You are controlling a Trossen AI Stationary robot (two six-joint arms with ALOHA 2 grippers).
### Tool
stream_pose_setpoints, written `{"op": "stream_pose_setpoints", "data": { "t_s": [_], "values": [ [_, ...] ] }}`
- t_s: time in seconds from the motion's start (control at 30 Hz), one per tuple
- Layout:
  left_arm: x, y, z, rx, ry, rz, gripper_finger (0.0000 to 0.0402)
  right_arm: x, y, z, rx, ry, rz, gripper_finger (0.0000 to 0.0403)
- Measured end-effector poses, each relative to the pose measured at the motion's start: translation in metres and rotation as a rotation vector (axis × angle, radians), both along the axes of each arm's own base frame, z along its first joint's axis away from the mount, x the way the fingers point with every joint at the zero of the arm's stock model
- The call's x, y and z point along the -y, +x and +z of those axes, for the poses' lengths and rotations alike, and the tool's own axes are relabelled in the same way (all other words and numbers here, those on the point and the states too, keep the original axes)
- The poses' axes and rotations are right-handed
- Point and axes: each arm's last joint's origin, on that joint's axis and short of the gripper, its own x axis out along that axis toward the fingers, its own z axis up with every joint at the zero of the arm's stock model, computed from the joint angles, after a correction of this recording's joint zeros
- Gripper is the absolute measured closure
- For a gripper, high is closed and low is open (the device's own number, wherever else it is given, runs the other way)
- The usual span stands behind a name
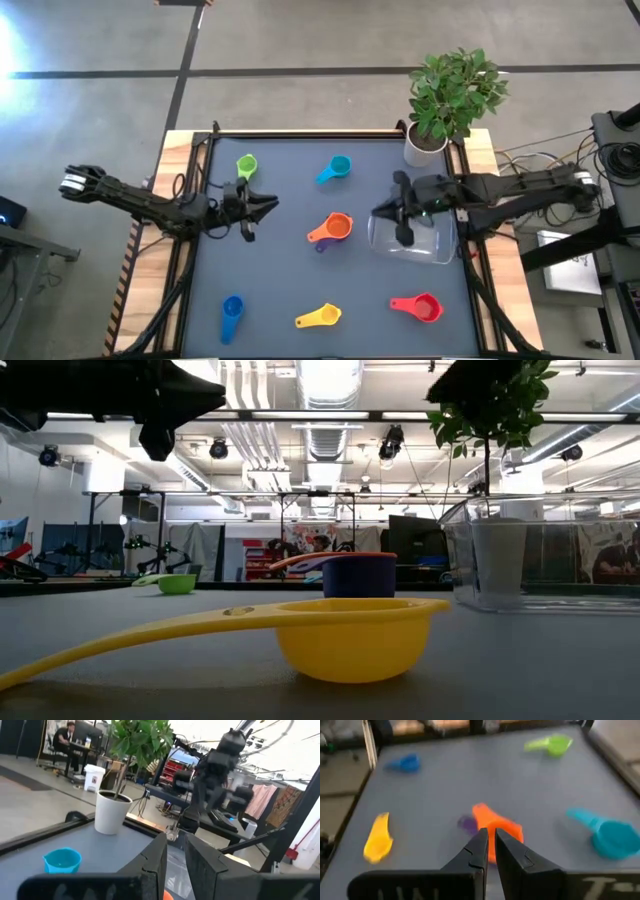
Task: Nest measuring cups in basket
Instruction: Stack the red measuring cup on the orange measuring cup
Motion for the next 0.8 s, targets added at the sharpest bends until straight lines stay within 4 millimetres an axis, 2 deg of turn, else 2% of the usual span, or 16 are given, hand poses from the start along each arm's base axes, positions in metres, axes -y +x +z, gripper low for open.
{"op": "stream_pose_setpoints", "data": {
  "t_s": [0.07,0.17,0.3,0.47,0.63,0.8],
  "values": [
    [0.000,-0.001,0.001,0.000,0.034,0.005,0.0352,-0.010,0.006,0.005,-0.052,-0.002,-0.011,0.0381],
    [-0.001,-0.002,0.003,-0.005,0.093,0.015,0.0352,-0.025,0.010,-0.007,-0.262,-0.041,-0.018,0.0381],
    [-0.002,-0.004,0.009,0.030,0.145,0.035,0.0352,-0.049,0.013,-0.018,-0.457,-0.062,0.000,0.0381],
    [-0.004,-0.005,0.012,0.048,0.164,0.051,0.0352,-0.081,0.011,-0.027,-0.569,-0.051,0.022,0.0381],
    [-0.005,-0.004,0.011,0.041,0.166,0.057,0.0352,-0.112,0.005,-0.024,-0.563,-0.014,0.070,0.0381],
    [-0.004,-0.003,0.009,0.030,0.160,0.051,0.0352,-0.133,-0.004,-0.030,-0.605,0.017,0.122,0.0381]
  ]
}}
